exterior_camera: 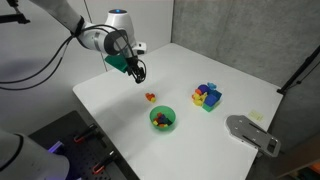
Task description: Put the orange building block to the left in the green bowl
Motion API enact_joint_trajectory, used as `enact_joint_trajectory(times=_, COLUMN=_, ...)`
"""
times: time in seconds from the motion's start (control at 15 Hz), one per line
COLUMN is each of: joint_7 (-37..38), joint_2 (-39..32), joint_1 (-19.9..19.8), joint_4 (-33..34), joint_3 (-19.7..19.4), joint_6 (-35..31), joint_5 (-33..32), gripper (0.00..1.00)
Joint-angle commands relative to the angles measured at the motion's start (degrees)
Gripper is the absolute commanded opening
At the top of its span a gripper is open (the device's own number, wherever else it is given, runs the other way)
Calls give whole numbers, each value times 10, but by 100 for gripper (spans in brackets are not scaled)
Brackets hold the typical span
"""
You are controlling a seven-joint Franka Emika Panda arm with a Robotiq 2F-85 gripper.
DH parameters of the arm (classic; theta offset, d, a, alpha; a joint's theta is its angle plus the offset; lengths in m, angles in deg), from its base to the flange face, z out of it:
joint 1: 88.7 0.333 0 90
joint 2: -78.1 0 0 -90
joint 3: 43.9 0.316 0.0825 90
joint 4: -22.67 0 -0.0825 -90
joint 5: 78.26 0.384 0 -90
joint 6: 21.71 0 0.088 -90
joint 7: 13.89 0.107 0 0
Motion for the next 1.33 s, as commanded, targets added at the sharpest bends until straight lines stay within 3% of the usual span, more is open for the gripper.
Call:
enact_joint_trajectory(times=0.0, joint_7=19, joint_2=-81, joint_1=22, joint_4=53, joint_3=-21, joint_6=-26, joint_5=21, gripper=100)
enact_joint_trajectory(times=0.8, joint_7=83, joint_2=-298, joint_1=94, joint_4=210, joint_3=-80, joint_6=-27, joint_5=44, gripper=100)
enact_joint_trajectory(times=1.27, joint_7=91, joint_2=-397, joint_1=105, joint_4=304, joint_3=-90, joint_6=-9, joint_5=70, gripper=100)
